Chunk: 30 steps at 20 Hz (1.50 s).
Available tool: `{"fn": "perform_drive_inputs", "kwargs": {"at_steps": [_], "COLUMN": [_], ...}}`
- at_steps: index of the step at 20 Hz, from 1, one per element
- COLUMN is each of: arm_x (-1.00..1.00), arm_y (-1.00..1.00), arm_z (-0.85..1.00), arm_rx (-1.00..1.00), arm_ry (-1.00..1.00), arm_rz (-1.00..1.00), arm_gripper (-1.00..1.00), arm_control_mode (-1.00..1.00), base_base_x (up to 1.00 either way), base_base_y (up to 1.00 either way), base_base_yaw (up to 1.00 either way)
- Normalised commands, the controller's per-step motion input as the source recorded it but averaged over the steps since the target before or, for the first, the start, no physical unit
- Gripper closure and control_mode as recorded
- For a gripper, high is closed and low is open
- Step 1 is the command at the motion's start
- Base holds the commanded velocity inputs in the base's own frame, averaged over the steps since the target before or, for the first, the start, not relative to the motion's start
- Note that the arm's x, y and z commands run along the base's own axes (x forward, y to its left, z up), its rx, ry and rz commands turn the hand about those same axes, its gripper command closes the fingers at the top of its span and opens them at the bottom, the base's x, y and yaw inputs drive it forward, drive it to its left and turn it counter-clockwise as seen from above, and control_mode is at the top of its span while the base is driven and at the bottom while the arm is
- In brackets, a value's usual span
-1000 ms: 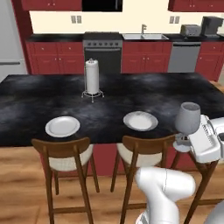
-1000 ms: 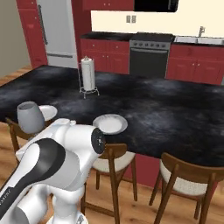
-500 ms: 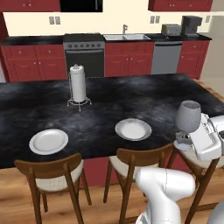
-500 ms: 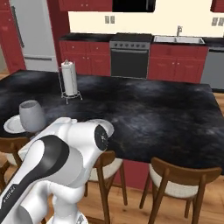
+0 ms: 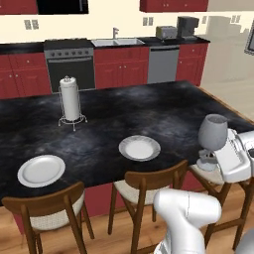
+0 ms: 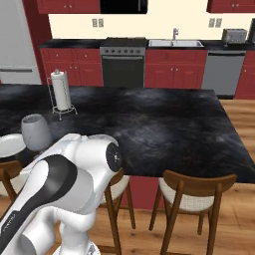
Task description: Retrieve the wine glasses from the counter and place one next to each plate.
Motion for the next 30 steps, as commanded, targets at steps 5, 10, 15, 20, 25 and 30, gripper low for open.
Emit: {"fn": "perform_drive_inputs", "kwargs": {"at_steps": [5, 10, 15, 20, 25, 30], "arm_x": [0.36, 0.63, 0.67, 0.73, 0.75, 0.69], "arm_y": [-0.09, -0.42, -0.52, -0.32, -0.16, -0.14], "arm_z": [0.00, -0.04, -0.11, -0.22, -0.26, -0.27], "arm_rx": [0.00, 0.00, 0.02, 0.00, 0.00, 0.00], "arm_ry": [0.07, 0.06, 0.01, 0.00, 0.00, 0.00], "arm_rz": [0.00, 0.00, 0.01, 0.03, 0.04, 0.05], "arm_gripper": [1.00, 1.00, 1.00, 1.00, 1.00, 1.00], "arm_control_mode": [-1.00, -1.00, -1.00, -1.00, -1.00, -1.00], "base_base_x": [0.18, 0.00, 0.00, 0.00, 0.00, 0.00], "base_base_y": [-0.02, 0.00, 0.00, 0.00, 0.00, 0.00], "base_base_yaw": [-0.01, 0.00, 0.00, 0.00, 0.00, 0.00]}}
